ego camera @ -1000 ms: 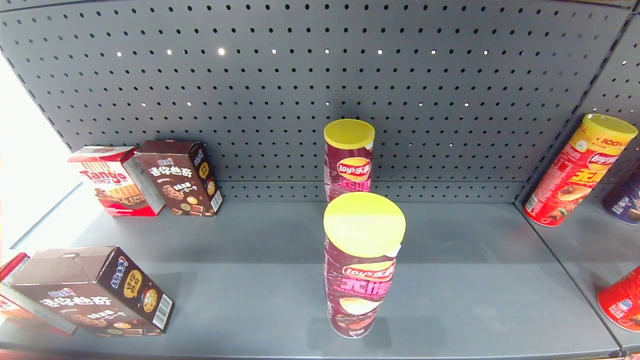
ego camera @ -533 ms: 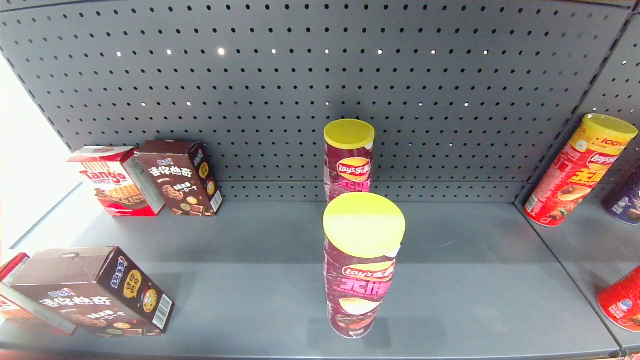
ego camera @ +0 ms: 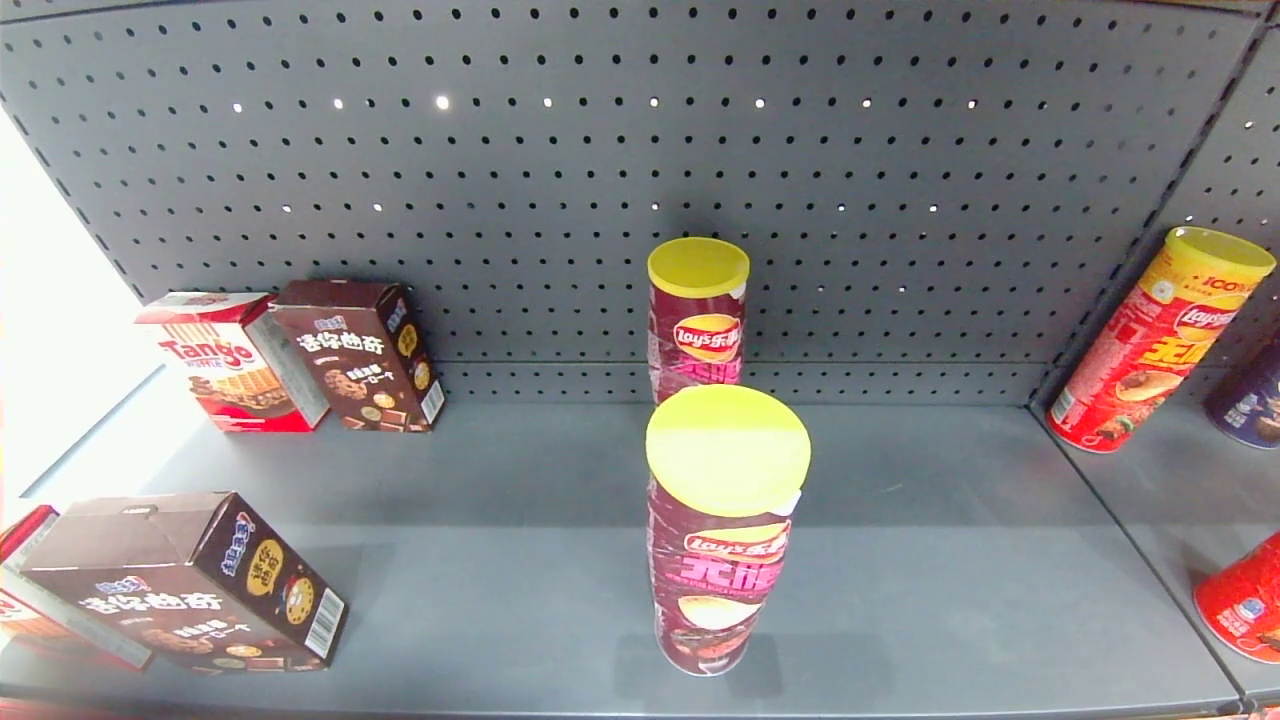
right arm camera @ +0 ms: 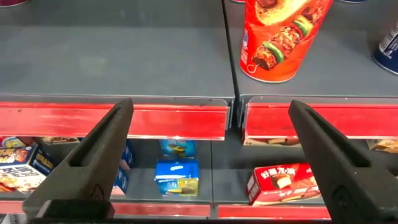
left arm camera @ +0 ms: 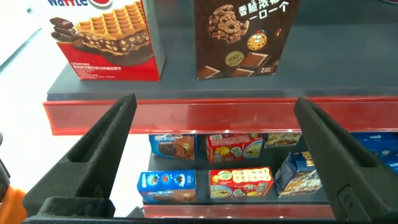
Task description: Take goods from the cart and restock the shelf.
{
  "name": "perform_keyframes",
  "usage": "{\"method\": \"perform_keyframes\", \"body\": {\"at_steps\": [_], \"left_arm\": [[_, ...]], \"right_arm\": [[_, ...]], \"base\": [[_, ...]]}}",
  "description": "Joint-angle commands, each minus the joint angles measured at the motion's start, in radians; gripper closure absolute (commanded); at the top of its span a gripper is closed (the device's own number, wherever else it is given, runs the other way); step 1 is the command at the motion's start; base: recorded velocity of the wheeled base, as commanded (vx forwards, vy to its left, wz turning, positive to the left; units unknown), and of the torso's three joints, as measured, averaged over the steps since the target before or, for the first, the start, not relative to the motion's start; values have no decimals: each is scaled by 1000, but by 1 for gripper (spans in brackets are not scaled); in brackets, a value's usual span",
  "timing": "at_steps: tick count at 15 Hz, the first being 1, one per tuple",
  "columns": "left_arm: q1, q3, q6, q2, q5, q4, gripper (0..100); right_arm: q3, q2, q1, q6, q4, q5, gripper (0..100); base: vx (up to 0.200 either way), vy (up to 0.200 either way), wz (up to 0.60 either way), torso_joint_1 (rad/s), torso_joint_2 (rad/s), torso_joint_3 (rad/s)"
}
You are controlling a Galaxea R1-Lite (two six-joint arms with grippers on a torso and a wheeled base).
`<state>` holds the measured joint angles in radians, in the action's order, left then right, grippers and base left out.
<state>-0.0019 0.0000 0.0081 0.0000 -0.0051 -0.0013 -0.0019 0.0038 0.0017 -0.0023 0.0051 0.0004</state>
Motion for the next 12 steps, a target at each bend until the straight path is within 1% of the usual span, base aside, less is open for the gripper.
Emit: {"method": "perform_keyframes", "body": {"at_steps": [1, 6, 7, 9, 12], "left_arm": [[0, 0, 0, 2, -1, 0, 0], [0, 0, 4, 2, 1, 0, 0], [-1, 0, 6, 2, -1, 0, 0], [0, 0, 0, 2, 2, 0, 0], [0, 0, 0, 2, 4, 0, 0]], "right_arm": [[0, -2, 0, -1, -1, 0, 0], [0, -2, 1, -1, 1, 1, 0], [0, -2, 1, -1, 1, 1, 0], [0, -2, 0, -1, 1, 1, 0], [0, -2, 0, -1, 1, 1, 0]], "base": [[0, 0, 0, 0, 0, 0], [0, 0, 0, 0, 0, 0], [-200, 0, 0, 2, 7, 12], [0, 0, 0, 0, 0, 0], [0, 0, 0, 0, 0, 0]]}}
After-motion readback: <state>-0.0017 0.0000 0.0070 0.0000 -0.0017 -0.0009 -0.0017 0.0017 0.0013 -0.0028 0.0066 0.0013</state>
